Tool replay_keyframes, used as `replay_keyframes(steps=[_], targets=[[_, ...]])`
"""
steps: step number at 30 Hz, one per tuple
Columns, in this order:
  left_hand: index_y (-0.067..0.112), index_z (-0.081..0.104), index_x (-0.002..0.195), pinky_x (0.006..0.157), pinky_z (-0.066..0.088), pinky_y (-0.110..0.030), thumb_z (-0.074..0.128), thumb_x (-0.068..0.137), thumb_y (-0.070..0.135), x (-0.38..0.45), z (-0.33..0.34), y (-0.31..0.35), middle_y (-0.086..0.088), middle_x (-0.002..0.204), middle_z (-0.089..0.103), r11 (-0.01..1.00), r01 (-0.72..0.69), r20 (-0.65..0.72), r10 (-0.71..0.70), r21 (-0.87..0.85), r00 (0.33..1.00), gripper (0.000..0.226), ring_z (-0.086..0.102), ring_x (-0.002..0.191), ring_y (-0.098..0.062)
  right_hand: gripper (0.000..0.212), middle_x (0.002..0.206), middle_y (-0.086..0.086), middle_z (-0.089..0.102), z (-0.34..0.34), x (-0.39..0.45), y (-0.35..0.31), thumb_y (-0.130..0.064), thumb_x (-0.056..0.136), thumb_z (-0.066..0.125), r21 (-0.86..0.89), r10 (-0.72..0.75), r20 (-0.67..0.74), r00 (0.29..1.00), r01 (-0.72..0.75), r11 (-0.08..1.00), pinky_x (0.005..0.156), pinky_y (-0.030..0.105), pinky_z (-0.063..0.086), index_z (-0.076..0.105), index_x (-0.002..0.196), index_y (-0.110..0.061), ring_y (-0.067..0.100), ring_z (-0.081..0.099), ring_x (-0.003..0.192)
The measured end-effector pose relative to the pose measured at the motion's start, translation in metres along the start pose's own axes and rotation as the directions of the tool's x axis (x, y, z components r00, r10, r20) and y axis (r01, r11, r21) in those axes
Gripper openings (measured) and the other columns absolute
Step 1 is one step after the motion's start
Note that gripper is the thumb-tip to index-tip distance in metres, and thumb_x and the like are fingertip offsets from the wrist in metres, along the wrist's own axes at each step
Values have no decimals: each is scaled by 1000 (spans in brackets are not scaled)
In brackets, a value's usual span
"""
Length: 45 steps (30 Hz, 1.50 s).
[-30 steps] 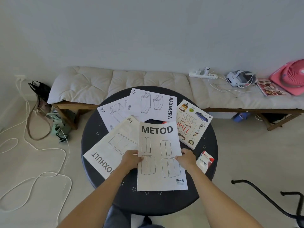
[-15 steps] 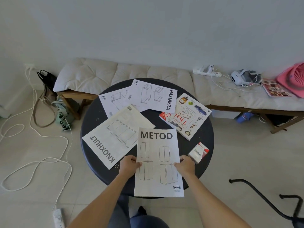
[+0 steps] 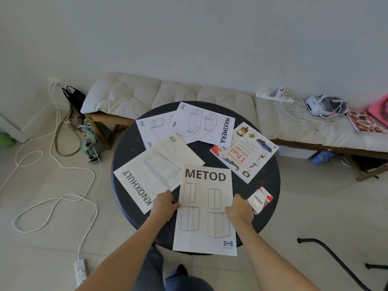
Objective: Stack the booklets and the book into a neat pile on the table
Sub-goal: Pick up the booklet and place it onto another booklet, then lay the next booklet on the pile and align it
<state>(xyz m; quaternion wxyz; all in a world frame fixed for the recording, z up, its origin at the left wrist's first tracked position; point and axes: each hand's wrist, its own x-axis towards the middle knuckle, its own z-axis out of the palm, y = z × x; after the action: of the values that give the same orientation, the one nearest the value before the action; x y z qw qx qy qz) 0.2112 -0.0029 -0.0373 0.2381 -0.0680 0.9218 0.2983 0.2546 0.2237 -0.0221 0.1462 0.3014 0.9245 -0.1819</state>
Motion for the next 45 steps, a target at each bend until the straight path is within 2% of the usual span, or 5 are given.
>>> replay_keyframes(steps=[7,14,24,34,45], targets=[[8,60,105,79,47,-31,66,86,24,42,-72,-29,-11,107,62,996,-51,-140,61,76,988,26,56,88,-21,18,95,4,64,0,0,-61,-20,88,61,317,-137,229,964,59,947,77,28,50,66,100,-7,18,59,92],[5,53,124,95,44,-38,63,89,19,79,-124,-64,-14,126,50,989,-4,-188,32,146,982,39,51,113,-30,37,84,9,65,36,-22,-131,-21,85,66,543,-69,559,826,-302,784,89,32,55,64,114,1,18,66,77],[6,44,132,100,43,-41,58,91,20,119,-144,-91,-15,131,48,989,4,-25,0,150,1000,45,49,119,-33,10,71,8,49,70,-19,-184,-2,77,54,552,242,522,818,-540,635,40,18,38,46,82,-6,18,49,55],[12,61,96,78,55,-33,71,83,25,143,-171,-98,-7,103,72,999,39,251,-29,-35,967,21,68,88,-24,10,73,12,58,83,-14,-197,-2,79,64,583,389,486,783,-622,522,72,34,55,57,85,2,25,59,73],[19,60,116,97,51,-49,54,94,15,134,-230,-94,-8,107,72,962,-5,439,129,-274,889,23,66,105,-28,24,103,18,65,54,-6,-218,7,86,58,784,220,549,806,-588,199,55,32,54,58,108,0,27,65,88]])
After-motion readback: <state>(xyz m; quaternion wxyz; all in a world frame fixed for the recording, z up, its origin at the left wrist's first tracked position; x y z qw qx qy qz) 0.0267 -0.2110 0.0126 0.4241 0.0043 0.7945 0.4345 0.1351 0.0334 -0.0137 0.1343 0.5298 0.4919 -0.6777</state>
